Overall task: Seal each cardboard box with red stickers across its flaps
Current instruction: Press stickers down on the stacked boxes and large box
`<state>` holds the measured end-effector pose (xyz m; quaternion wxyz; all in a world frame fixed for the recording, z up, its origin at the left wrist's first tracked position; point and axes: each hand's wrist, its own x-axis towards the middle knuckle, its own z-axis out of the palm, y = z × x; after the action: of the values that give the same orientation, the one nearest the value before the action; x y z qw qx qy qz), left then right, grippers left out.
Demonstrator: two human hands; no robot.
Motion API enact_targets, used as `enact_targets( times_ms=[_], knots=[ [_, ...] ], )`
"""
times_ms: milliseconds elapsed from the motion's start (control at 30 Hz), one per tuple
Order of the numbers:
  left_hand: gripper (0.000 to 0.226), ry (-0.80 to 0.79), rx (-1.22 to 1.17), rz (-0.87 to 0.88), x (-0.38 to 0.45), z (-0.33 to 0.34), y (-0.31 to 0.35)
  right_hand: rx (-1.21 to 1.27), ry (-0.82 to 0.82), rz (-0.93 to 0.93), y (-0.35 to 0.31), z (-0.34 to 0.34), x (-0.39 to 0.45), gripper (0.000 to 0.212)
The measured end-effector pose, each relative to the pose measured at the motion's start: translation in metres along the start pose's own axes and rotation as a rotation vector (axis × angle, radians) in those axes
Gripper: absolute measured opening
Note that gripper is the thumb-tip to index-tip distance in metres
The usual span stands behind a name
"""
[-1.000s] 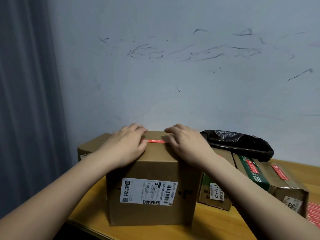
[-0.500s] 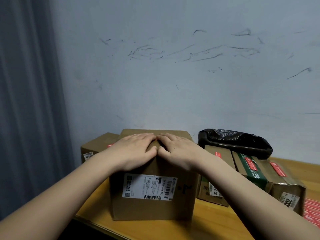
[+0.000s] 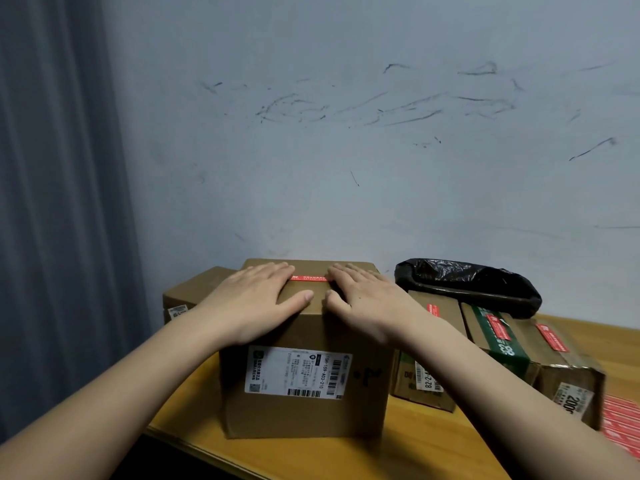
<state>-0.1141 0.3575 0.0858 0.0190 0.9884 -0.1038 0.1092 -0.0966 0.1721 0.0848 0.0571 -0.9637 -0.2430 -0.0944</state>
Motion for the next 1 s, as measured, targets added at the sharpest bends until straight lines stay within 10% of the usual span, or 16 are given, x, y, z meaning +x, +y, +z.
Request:
enact_targets(
  times_ms=[367, 600, 800, 1000],
  knots=[
    [0.069, 0.229, -0.119, -0.103, -0.013, 0.000, -0.008, 0.166, 0.153, 0.081, 0.018, 0.002, -0.007, 0.054],
    [0.062, 0.331, -0.969, -0.327, -0.031, 0.017, -0.033, 0.693, 0.236, 0.303, 0.050, 0.003, -0.024, 0.064],
    [0.098, 0.208, -1.326, -0.459, -0.040, 0.041, -0.032, 0.932, 0.146, 0.367, 0.045, 0.020, -0.037, 0.076],
    [0.029, 0.222, -1.553, -0.357, -0.041, 0.053, -0.018, 1.032, 0.168, 0.372, 0.035, 0.028, -0.042, 0.066]
  ],
)
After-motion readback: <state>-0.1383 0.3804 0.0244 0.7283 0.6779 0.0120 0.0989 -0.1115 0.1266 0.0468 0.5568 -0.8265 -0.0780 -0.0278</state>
